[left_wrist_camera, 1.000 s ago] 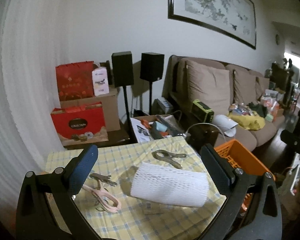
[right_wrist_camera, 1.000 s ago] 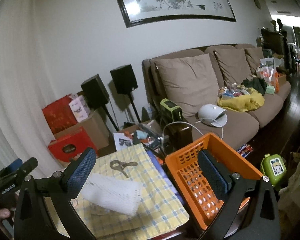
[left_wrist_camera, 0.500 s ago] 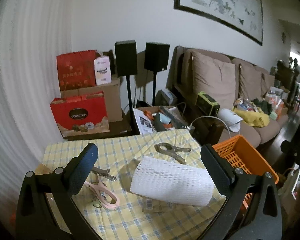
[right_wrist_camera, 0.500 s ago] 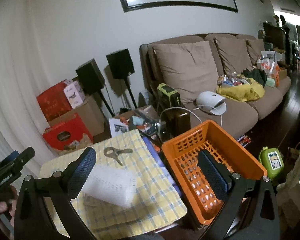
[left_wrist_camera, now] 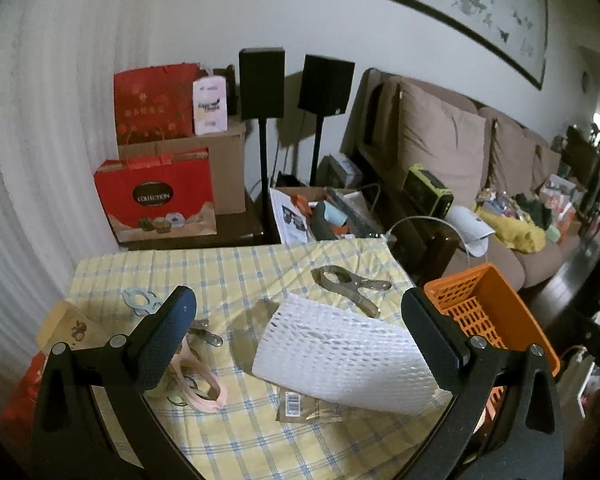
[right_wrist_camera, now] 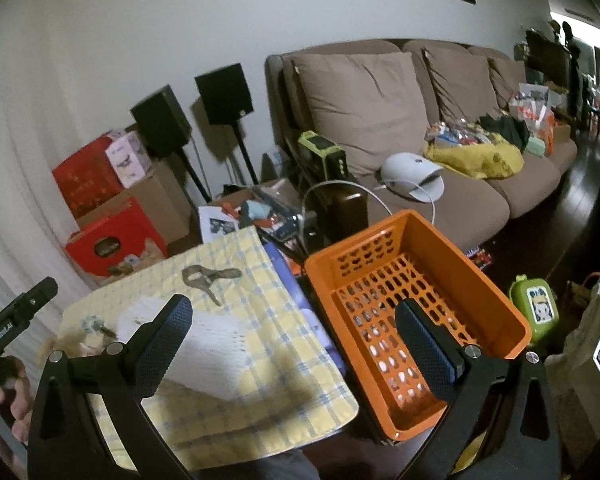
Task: Organize objects
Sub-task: 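Move the left gripper toward the white foam mesh sleeve, then lower the left gripper over the foam sleeve edge and close on it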
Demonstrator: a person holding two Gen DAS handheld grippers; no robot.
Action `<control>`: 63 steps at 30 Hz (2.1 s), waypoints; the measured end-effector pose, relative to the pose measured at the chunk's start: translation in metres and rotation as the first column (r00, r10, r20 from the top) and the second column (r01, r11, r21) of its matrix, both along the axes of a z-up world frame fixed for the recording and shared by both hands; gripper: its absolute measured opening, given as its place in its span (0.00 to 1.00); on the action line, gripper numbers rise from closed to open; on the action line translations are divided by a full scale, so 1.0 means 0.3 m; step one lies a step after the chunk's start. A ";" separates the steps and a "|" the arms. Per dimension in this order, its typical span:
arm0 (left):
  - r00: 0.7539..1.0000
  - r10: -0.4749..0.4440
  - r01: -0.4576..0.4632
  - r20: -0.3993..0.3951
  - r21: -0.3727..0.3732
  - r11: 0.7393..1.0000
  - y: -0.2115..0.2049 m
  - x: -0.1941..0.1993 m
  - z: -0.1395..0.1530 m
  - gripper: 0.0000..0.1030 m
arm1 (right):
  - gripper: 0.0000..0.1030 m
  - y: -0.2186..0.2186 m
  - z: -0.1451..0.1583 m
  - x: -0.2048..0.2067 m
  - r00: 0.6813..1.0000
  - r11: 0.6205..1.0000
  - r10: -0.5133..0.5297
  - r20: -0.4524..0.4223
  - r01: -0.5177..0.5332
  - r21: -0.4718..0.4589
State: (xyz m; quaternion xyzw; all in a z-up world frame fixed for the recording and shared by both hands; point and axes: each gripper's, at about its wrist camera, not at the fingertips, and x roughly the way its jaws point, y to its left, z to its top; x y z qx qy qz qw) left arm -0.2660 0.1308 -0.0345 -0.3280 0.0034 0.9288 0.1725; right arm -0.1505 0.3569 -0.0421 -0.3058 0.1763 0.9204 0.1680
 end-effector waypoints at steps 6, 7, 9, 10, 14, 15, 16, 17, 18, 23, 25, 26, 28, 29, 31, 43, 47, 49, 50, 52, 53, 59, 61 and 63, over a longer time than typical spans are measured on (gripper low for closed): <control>0.995 -0.083 0.085 0.048 -0.049 0.995 0.080 -0.019 -0.070 1.00 | 0.99 0.042 -0.102 -0.055 0.995 0.998 -0.030 0.098 0.035 -0.046; 0.996 -0.078 0.081 0.051 -0.065 0.995 0.091 -0.020 -0.080 1.00 | 0.99 0.039 -0.115 -0.066 0.993 0.998 -0.023 0.112 0.029 -0.050; 0.996 -0.069 0.073 0.051 -0.085 0.994 0.099 -0.020 -0.092 1.00 | 0.99 0.023 -0.136 -0.085 0.991 0.999 0.002 0.133 0.004 -0.050; 0.997 -0.065 0.070 0.050 -0.090 0.994 0.100 -0.021 -0.094 1.00 | 0.99 0.010 -0.145 -0.095 0.990 0.999 0.015 0.139 -0.009 -0.049; 0.997 -0.045 0.051 0.055 -0.107 0.993 0.091 -0.032 -0.107 1.00 | 0.99 -0.031 -0.189 -0.137 0.985 0.996 0.067 0.161 -0.056 -0.073; 0.998 -0.042 0.048 0.056 -0.119 0.992 0.089 -0.035 -0.113 1.00 | 0.99 -0.040 -0.200 -0.145 0.983 0.994 0.079 0.166 -0.066 -0.082; 0.998 -0.040 0.047 0.057 -0.129 0.990 0.089 -0.037 -0.119 1.00 | 0.99 -0.052 -0.213 -0.156 0.981 0.993 0.094 0.172 -0.079 -0.090; 0.998 -0.038 0.046 0.058 -0.149 0.988 0.090 -0.041 -0.129 1.00 | 0.99 -0.066 -0.225 -0.167 0.978 0.991 0.108 0.179 -0.092 -0.097; 0.998 -0.037 0.046 0.057 -0.159 0.986 0.092 -0.042 -0.133 1.00 | 0.99 -0.079 -0.236 -0.178 0.975 0.989 0.121 0.185 -0.104 -0.101; 0.996 -0.037 0.050 0.078 -0.175 0.983 0.088 -0.060 -0.160 1.00 | 0.99 -0.128 -0.269 -0.211 0.963 0.979 0.183 0.196 -0.160 -0.130; 0.996 -0.030 0.045 0.090 -0.177 0.983 0.081 -0.070 -0.172 1.00 | 0.99 -0.140 -0.279 -0.220 0.961 0.976 0.192 0.198 -0.166 -0.140; 0.995 -0.023 0.040 0.095 -0.182 0.982 0.076 -0.076 -0.179 1.00 | 0.99 -0.146 -0.282 -0.225 0.960 0.975 0.195 0.200 -0.168 -0.144; 0.995 -0.015 0.034 0.101 -0.192 0.981 0.070 -0.083 -0.189 1.00 | 0.99 -0.159 -0.291 -0.235 0.957 0.972 0.206 0.203 -0.178 -0.151; 0.995 -0.012 0.032 0.103 -0.194 0.980 0.066 -0.089 -0.192 1.00 | 0.99 -0.167 -0.296 -0.240 0.955 0.970 0.215 0.204 -0.185 -0.157; 0.994 0.000 0.022 0.110 -0.195 0.981 0.051 -0.098 -0.201 1.00 | 0.99 -0.182 -0.307 -0.250 0.951 0.966 0.230 0.209 -0.197 -0.166; 0.983 0.002 0.031 0.183 -0.179 0.983 0.017 -0.149 -0.274 1.00 | 0.99 -0.212 -0.355 -0.277 0.945 0.944 0.268 0.188 -0.219 -0.246; 0.978 -0.016 0.052 0.207 -0.171 0.984 0.042 -0.154 -0.295 1.00 | 0.99 -0.229 -0.390 -0.294 0.941 0.943 0.270 0.203 -0.216 -0.252; 0.976 -0.026 0.064 0.216 -0.168 0.984 0.057 -0.152 -0.304 1.00 | 0.99 -0.230 -0.409 -0.299 0.939 0.942 0.271 0.209 -0.214 -0.258; 0.974 -0.039 0.077 0.222 -0.167 0.983 0.070 -0.150 -0.312 1.00 | 0.99 -0.229 -0.418 -0.301 0.940 0.941 0.271 0.209 -0.214 -0.261; 0.973 -0.048 0.088 0.225 -0.174 0.981 0.086 -0.149 -0.325 1.00 | 0.99 -0.223 -0.431 -0.303 0.943 0.942 0.262 0.205 -0.204 -0.266; 0.975 -0.048 0.089 0.216 -0.187 0.978 0.099 -0.145 -0.335 1.00 | 0.99 -0.221 -0.438 -0.305 0.945 0.943 0.256 0.205 -0.198 -0.268; 0.974 -0.063 0.109 0.218 -0.206 0.972 0.132 -0.144 -0.360 1.00 | 0.98 -0.202 -0.467 -0.312 0.952 0.945 0.231 0.202 -0.170 -0.280; 0.971 -0.063 0.110 0.229 -0.197 0.974 0.136 -0.147 -0.364 1.00 | 0.96 -0.196 -0.472 -0.312 0.952 0.944 0.233 0.197 -0.173 -0.280; 0.970 -0.053 0.103 0.239 -0.205 0.973 0.145 -0.150 -0.372 1.00 | 0.94 -0.191 -0.473 -0.313 0.954 0.942 0.235 0.187 -0.175 -0.287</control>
